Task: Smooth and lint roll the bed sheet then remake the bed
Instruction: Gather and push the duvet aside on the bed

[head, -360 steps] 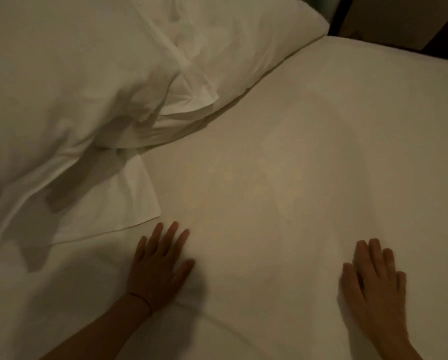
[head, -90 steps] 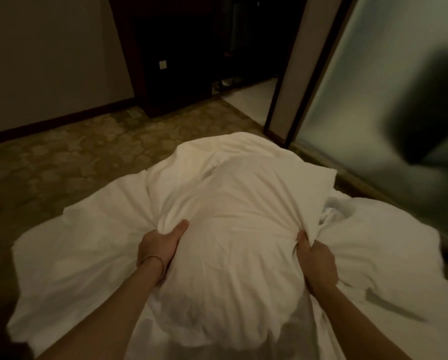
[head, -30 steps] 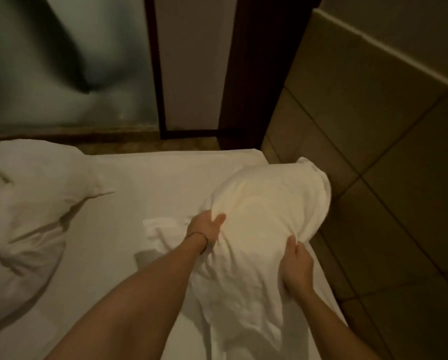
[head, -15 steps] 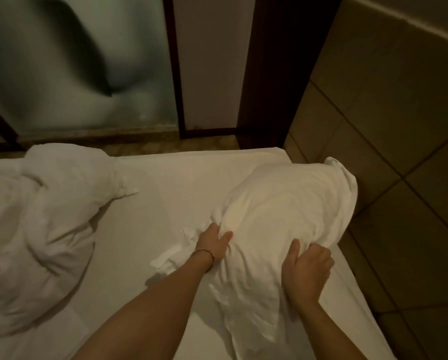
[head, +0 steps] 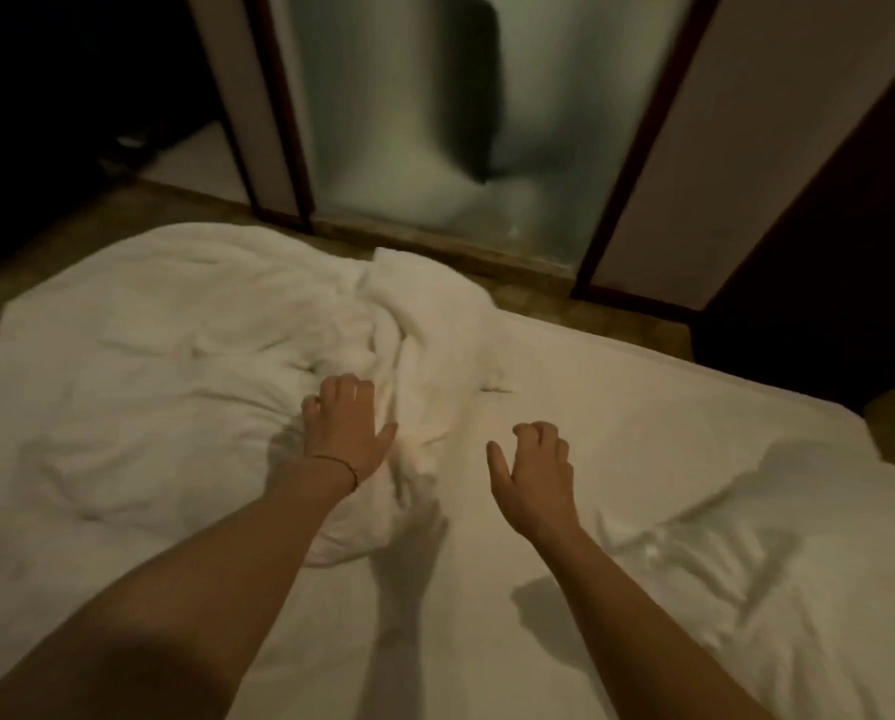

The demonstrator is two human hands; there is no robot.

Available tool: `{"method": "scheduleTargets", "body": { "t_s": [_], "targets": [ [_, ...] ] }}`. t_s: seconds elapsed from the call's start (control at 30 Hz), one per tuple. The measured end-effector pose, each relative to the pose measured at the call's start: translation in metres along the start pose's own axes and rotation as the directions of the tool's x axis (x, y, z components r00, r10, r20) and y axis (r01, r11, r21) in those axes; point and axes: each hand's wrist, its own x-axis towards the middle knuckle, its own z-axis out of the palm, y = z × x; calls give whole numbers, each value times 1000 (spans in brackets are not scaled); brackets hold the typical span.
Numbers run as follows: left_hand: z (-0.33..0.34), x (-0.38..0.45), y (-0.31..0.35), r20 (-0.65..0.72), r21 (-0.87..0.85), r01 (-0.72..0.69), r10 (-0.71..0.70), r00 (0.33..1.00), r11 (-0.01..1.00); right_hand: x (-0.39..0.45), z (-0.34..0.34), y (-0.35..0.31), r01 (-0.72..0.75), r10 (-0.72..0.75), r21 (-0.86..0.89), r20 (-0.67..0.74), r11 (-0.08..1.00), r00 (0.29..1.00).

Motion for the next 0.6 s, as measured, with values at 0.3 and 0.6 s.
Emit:
{"method": "scheduleTargets", "body": {
  "t_s": [0.3, 0.6],
  "targets": [
    [-3, -2, -281, 67, -84, 525, -521, 851, 847, 66, 145, -258, 289, -289, 27, 185, 957, 939],
    [60, -11, -392, 488, -259, 840, -686, 540, 477, 87, 275, -339, 188, -45, -232, 510, 955, 859]
  ]
}}
